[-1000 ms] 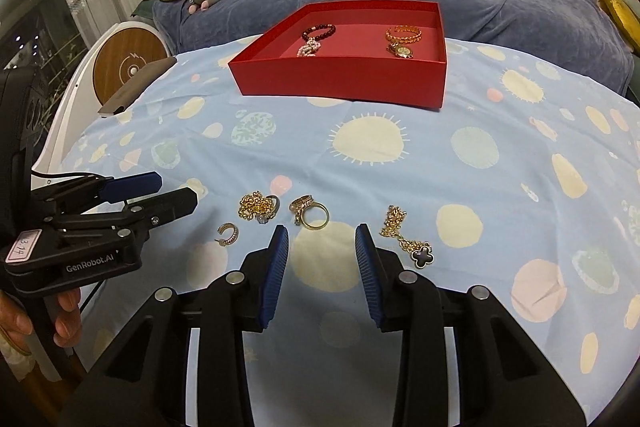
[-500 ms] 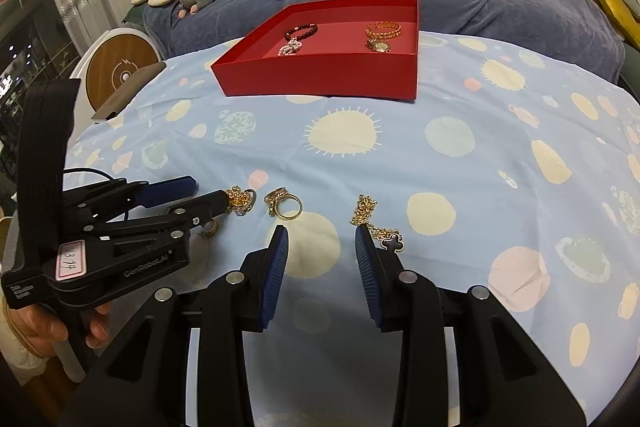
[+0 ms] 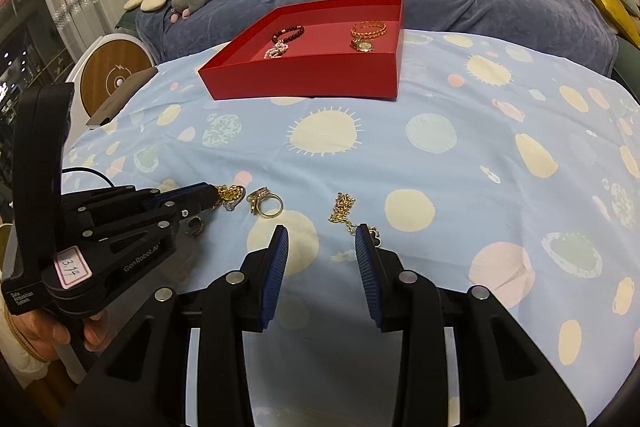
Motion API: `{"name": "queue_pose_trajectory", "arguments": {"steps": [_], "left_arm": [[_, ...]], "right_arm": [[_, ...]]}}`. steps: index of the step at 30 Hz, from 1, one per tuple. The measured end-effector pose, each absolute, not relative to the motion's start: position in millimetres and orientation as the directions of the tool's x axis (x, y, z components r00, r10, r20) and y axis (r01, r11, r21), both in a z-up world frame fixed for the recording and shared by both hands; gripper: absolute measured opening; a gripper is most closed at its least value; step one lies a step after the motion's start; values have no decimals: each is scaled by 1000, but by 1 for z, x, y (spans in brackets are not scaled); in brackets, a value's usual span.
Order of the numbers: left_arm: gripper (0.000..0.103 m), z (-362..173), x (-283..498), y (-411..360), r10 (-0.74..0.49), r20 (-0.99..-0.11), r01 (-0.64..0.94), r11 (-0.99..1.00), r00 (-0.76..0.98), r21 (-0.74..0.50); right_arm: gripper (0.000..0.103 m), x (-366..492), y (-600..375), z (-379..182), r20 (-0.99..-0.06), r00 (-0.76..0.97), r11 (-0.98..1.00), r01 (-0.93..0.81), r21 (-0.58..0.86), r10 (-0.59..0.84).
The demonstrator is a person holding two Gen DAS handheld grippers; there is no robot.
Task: Organize jewelry
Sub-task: 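Grasp the gold chain necklace with the right gripper, then carry the ring and necklace over the red box and release them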
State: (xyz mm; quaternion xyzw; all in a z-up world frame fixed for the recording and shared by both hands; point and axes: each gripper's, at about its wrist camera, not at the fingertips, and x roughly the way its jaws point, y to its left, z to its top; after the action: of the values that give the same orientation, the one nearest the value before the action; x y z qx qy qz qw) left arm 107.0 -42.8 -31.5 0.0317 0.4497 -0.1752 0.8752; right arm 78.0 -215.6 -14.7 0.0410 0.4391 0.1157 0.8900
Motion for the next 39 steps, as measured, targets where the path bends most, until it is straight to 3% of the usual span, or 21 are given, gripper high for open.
{"name": "queue_pose_trajectory", "arguments": {"steps": [11,22,29,39], "left_arm": [[2,16,100,-7,-366,-725,309,926,583,-218],[2,26,101,12,-363,-711,269,931,603,-247],[2,26,101,19,-352,-713,254,935,606,-246],[2,24,104,22,-339,-720,243,940,606,-239]], "right_arm": [[34,86,-216,-19,-778,588,975,-155,162,223],[30,111,-211,-38,-798,579,985,-139,106,168],[11,115,-203,-42,-804,577,985,-159,62,144],[4,110,-213,-27,-781,601,984,-144,104,170]]}}
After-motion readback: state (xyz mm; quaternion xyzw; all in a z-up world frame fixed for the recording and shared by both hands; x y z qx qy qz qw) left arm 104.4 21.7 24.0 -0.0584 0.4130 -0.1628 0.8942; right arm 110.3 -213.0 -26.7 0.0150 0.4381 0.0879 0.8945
